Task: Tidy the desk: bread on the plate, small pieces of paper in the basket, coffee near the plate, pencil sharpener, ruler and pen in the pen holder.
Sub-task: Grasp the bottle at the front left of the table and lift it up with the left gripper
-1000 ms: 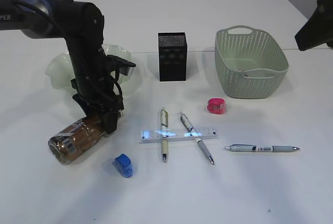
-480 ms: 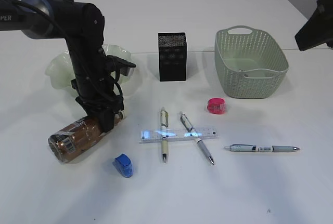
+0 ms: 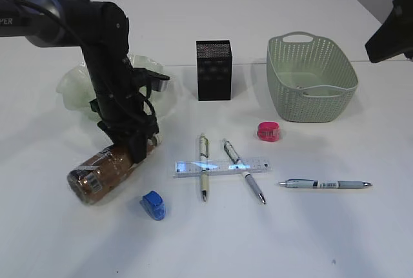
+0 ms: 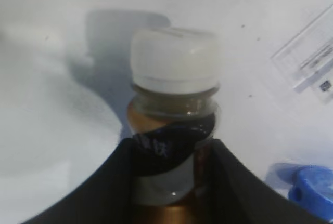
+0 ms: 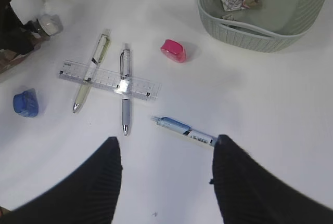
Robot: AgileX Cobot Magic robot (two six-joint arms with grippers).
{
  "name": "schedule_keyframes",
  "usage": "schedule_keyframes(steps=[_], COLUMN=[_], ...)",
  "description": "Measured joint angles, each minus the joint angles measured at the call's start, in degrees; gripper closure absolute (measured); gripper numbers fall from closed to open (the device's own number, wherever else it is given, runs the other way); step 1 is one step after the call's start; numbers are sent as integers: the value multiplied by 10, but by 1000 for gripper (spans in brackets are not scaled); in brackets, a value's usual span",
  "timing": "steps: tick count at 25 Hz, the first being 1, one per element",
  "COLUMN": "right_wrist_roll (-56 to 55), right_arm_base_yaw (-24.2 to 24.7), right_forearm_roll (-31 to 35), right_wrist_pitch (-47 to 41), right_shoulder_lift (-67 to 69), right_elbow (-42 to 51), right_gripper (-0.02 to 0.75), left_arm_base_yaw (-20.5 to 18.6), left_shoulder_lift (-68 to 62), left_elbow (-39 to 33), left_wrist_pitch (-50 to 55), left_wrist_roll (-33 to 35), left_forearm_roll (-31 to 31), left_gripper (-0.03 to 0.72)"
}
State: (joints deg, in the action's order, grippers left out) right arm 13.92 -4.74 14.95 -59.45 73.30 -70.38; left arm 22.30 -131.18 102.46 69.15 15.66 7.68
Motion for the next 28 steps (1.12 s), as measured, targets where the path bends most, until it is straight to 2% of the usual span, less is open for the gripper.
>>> schedule_keyframes(steps=[4,17,25,28], right_wrist_roll=[0,1,1,1], right_arm_base_yaw=[0,0,0,0], right_forearm_roll=[0,1,1,1], right_wrist_pitch=[0,0,-1,-1], right_shoulder_lift=[0,0,0,0], right_elbow=[0,0,0,0], right_gripper=[295,295,295,295], left_arm_base_yaw=[0,-1,-38,-58], left_shoulder_lift=[32,195,293,335], left_elbow=[0,-1,-5,-35], left_wrist_pitch=[0,7,-9,-33], left_wrist_roll=[-2,-11,-13,-13], left_forearm_roll=[25,32,50,51], left_gripper=[405,405,408,408])
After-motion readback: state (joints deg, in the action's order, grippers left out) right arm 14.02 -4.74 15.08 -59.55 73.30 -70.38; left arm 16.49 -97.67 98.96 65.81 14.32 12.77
